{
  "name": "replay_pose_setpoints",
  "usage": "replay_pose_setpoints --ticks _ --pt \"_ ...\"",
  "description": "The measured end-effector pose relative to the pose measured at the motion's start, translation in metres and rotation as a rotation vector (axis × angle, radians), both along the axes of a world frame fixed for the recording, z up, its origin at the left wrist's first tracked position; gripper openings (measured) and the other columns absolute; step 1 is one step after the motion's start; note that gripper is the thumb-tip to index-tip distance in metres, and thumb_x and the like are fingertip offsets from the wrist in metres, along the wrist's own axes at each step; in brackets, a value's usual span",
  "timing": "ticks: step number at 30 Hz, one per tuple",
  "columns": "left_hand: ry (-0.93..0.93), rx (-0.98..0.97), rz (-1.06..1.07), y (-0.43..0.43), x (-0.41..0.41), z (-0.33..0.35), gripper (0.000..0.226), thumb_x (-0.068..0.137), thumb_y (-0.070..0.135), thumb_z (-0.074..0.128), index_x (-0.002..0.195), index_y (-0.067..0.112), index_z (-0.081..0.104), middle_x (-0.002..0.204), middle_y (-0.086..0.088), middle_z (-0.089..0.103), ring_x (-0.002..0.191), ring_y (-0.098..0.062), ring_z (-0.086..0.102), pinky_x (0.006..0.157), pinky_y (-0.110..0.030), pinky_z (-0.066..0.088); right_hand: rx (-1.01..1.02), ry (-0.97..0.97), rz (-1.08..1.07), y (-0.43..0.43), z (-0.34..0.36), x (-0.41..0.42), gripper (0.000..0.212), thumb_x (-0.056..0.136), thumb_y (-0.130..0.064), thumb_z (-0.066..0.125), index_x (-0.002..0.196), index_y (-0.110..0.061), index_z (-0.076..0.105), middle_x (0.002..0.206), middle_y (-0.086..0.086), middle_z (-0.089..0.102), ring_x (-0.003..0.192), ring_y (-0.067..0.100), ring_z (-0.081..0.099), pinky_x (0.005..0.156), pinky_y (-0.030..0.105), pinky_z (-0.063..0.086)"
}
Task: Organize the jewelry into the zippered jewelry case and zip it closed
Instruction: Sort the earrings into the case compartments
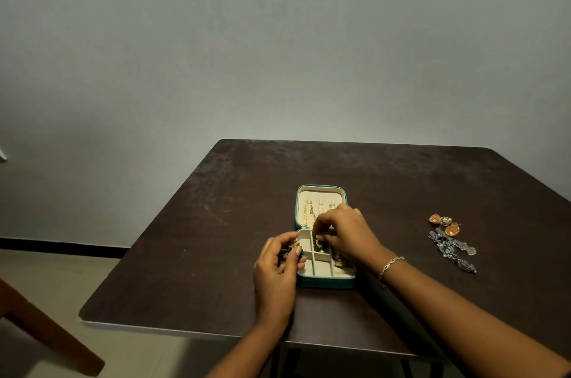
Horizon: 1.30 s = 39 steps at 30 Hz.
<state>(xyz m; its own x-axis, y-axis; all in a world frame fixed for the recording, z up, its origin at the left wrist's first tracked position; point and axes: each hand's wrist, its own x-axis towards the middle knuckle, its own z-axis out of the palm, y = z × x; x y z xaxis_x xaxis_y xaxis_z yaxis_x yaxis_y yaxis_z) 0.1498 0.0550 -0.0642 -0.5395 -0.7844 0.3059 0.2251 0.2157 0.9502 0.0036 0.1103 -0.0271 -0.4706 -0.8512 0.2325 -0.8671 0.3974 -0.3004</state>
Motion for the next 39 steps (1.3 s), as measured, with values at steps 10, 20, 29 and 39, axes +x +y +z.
replay_pose_setpoints --ticks 10,20,29,39 --pt "0.032 0.054 -0.011 0.001 -0.003 0.003 0.032 0.086 -0.005 0.056 0.099 0.024 0.057 0.08 -0.001 0.06 0.069 -0.007 0.065 0.063 -0.02 0.055 -0.099 -0.08 -0.007 0.002 0.005 0.001 0.009 0.083 -0.016 0.063 0.088 -0.02 0.069 0.095 -0.002 0.066 0.091 0.012 0.053 0.082 0.031 0.045" --pt "-0.018 -0.04 0.025 -0.002 -0.002 -0.002 0.043 0.084 -0.003 0.059 0.106 0.032 0.051 0.085 -0.002 0.063 0.077 -0.01 0.065 0.067 -0.021 0.054 -0.131 -0.359 0.283 0.01 0.018 0.027 0.024 0.082 -0.012 0.067 0.106 -0.013 0.067 0.098 0.004 0.07 0.089 0.009 0.063 0.077 0.017 0.048" --pt "-0.035 -0.104 -0.002 0.002 0.0 0.003 0.044 0.084 -0.003 0.06 0.106 0.034 0.048 0.085 0.002 0.062 0.075 -0.001 0.063 0.064 -0.014 0.05 -0.165 -0.361 0.3 0.01 0.021 0.023 0.012 0.079 -0.004 0.067 0.088 -0.011 0.072 0.086 -0.003 0.069 0.083 0.004 0.062 0.078 0.018 0.048" --pt "-0.059 -0.14 0.0 0.002 0.001 0.003 0.044 0.084 -0.004 0.059 0.105 0.034 0.049 0.092 0.004 0.066 0.079 -0.001 0.066 0.064 -0.012 0.05 -0.143 -0.333 0.355 0.016 0.023 0.019 0.016 0.081 -0.002 0.064 0.094 -0.01 0.07 0.09 -0.009 0.063 0.084 -0.003 0.059 0.08 0.016 0.049"
